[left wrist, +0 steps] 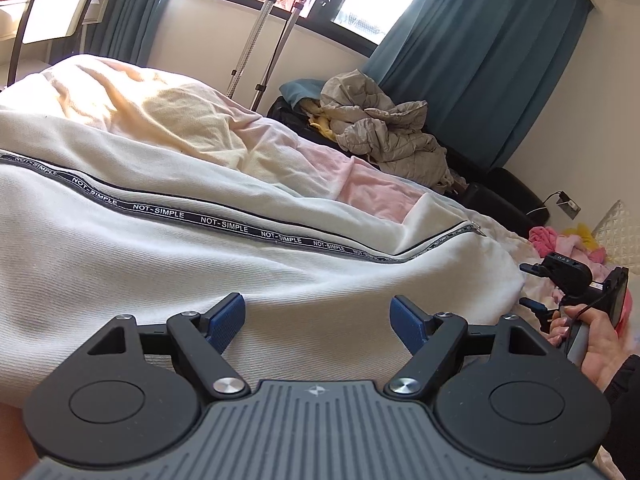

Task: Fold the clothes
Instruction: 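Grasp the folded leg edge with the right gripper and lift it, then carry the held leg cuff with the right gripper toward the waistband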

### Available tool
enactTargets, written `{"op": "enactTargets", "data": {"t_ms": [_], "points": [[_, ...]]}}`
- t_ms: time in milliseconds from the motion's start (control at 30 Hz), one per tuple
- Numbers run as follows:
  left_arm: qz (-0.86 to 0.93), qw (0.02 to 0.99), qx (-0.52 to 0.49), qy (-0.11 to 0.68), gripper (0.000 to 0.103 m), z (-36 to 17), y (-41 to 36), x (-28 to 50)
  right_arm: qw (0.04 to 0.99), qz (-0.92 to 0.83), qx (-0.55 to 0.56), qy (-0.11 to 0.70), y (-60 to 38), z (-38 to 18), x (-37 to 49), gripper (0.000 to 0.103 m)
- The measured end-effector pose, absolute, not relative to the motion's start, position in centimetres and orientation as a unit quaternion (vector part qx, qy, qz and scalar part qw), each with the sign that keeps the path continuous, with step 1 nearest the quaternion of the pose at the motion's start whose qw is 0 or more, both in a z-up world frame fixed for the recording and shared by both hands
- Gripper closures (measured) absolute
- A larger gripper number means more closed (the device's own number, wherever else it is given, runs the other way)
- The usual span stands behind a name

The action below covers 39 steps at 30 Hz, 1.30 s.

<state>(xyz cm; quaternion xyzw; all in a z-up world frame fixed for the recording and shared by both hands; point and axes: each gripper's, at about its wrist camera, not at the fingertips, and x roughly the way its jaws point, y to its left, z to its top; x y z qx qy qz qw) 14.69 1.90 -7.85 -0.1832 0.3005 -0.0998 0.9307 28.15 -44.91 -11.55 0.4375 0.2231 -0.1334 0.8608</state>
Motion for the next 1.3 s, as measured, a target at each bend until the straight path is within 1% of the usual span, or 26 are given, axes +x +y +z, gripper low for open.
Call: {"op": "enactTargets", "data": {"t_ms": [67, 133, 167, 333, 400, 433, 467, 533, 567, 667, 767, 867, 933, 1033, 1100, 1167, 1233, 1300], "points": [[-0.099, 0.931, -0.183, 0.301, 0.021, -7.9, 1.9, 14.8, 0.856, -0.13, 0.441, 0.235, -45.0, -11.3, 28.6, 0.043], [-0.098, 0.931, -0.182, 0.303, 0.021, -8.0, 1.8, 14.8, 0.842, -0.144, 0.44, 0.275, -45.0, -11.7, 29.6, 0.042], [-0.097, 0.931, -0.18, 0.303, 0.021, -8.1, 1.7, 14.9, 0.839, -0.147, 0.443, 0.281, -45.0, -12.1, 30.0, 0.042], [-0.096, 0.933, -0.171, 0.304, 0.021, -8.2, 1.5, 14.9, 0.842, -0.181, 0.418, 0.289, -45.4, -13.2, 32.7, 0.039], [-0.096, 0.933, -0.171, 0.302, 0.021, -8.3, 1.5, 14.9, 0.84, -0.194, 0.42, 0.282, -45.7, -13.4, 33.5, 0.043], [-0.096, 0.933, -0.173, 0.3, 0.021, -8.2, 1.5, 15.0, 0.842, -0.199, 0.414, 0.284, -45.6, -13.2, 33.7, 0.057], [-0.096, 0.933, -0.174, 0.299, 0.021, -8.2, 1.5, 15.1, 0.848, -0.204, 0.4, 0.283, -45.2, -12.8, 33.7, 0.073], [-0.096, 0.934, -0.178, 0.295, 0.021, -8.0, 1.7, 15.4, 0.864, -0.208, 0.37, 0.27, -44.5, -11.3, 33.5, 0.085], [-0.096, 0.934, -0.179, 0.293, 0.021, -7.9, 1.8, 15.4, 0.876, -0.2, 0.359, 0.253, -44.0, -10.2, 33.0, 0.088], [-0.083, 0.94, -0.178, 0.281, 0.021, -7.3, 2.4, 15.0, 0.896, -0.172, 0.353, 0.205, -43.5, -6.5, 31.1, 0.09], [-0.069, 0.951, -0.151, 0.26, 0.021, -6.3, 2.5, 14.1, 0.908, -0.16, 0.361, 0.143, -43.4, -2.7, 27.8, 0.091], [-0.065, 0.956, -0.129, 0.254, 0.021, -5.6, 2.6, 13.2, 0.899, -0.174, 0.386, 0.109, -43.9, -1.2, 23.9, 0.091], [-0.061, 0.959, -0.111, 0.254, 0.021, -5.2, 2.6, 12.7, 0.888, -0.191, 0.404, 0.108, -44.7, -1.8, 21.4, 0.091], [-0.059, 0.959, -0.092, 0.262, 0.021, -5.2, 2.7, 12.2, 0.856, -0.218, 0.45, 0.13, -47.0, -4.6, 17.8, 0.091], [-0.054, 0.958, -0.079, 0.271, 0.021, -5.5, 2.7, 12.1, 0.849, -0.228, 0.455, 0.143, -47.9, -6.7, 16.0, 0.091], [-0.045, 0.955, -0.072, 0.283, 0.021, -6.0, 2.6, 12.2, 0.849, -0.233, 0.448, 0.157, -48.3, -8.3, 15.1, 0.091], [-0.029, 0.951, -0.061, 0.303, 0.021, -6.8, 2.5, 12.6, 0.833, -0.233, 0.475, 0.164, -48.7, -10.3, 14.8, 0.091], [-0.013, 0.948, -0.04, 0.317, 0.021, -7.7, 2.2, 12.7, 0.829, -0.234, 0.478, 0.171, -48.6, -11.1, 14.6, 0.091]]}}
